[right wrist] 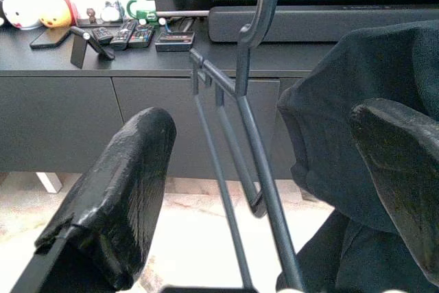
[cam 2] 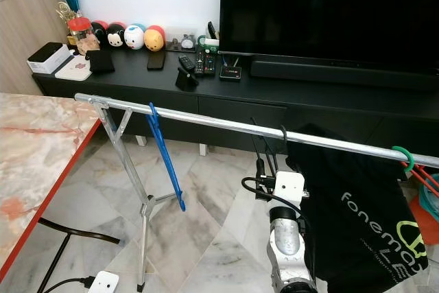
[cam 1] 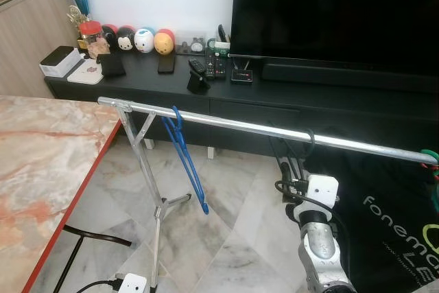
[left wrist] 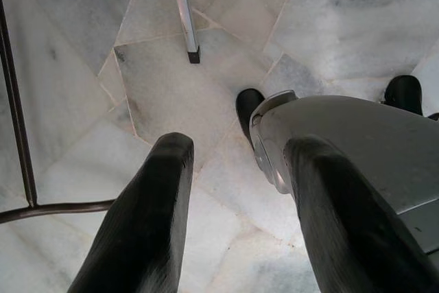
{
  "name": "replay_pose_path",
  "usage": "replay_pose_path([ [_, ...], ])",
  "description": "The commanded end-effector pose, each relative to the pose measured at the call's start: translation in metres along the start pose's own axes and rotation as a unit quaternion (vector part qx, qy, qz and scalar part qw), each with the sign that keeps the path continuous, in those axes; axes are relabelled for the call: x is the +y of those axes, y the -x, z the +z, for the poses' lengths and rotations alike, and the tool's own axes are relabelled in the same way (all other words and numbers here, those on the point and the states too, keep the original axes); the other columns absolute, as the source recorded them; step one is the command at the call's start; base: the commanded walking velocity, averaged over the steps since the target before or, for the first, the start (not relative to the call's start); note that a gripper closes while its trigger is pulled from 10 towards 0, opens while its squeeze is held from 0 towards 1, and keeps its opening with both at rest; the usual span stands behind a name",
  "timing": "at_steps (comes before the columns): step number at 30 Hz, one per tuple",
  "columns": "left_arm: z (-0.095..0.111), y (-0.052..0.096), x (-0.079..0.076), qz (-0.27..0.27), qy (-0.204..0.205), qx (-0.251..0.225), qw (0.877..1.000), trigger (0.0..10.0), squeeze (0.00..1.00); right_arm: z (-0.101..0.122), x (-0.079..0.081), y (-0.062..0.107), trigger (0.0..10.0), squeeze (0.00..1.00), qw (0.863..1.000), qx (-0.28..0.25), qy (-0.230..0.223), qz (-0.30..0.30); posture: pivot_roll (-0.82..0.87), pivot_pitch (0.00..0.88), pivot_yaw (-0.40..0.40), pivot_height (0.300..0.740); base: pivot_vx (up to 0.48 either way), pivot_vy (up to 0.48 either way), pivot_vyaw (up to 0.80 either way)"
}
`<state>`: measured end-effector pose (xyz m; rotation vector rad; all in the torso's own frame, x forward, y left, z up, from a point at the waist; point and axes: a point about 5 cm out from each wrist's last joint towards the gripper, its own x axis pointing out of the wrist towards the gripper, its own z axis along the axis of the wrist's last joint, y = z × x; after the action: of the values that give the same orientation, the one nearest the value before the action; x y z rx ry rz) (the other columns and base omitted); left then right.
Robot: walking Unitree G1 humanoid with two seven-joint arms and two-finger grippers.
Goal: Hang hanger
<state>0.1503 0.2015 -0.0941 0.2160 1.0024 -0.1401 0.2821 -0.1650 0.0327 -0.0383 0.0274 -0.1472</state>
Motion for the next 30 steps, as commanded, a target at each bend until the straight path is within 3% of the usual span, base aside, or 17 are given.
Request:
replay_pose_path([
  [1,-0.009,0.0018,-0.0007,-0.004,-0.003,0.016,1.0,10.0,0.0,0.0004,0.0008,0.0007,10.0,0.0,1.0,0.001,0.0,-0.001,0.09,0.0,-0.006,0.74,0.0,0.0,0.0],
  [9,-0.0101,0.002,-0.0016,-0.005,-0.006,0.018,1.0,10.0,0.0,0.0,0.0009,0.001,10.0,0.0,1.0,0.004,0.001,0.0,0.09,0.0,-0.007,0.74,0.0,0.0,0.0],
  [30,-0.0142,0.0028,-0.0028,-0.005,-0.008,0.026,1.0,10.0,0.0,-0.0004,-0.0021,0.0005,10.0,0.0,1.0,0.007,0.004,-0.005,0.08,0.0,0.002,0.74,-0.277,0.0,0.0],
])
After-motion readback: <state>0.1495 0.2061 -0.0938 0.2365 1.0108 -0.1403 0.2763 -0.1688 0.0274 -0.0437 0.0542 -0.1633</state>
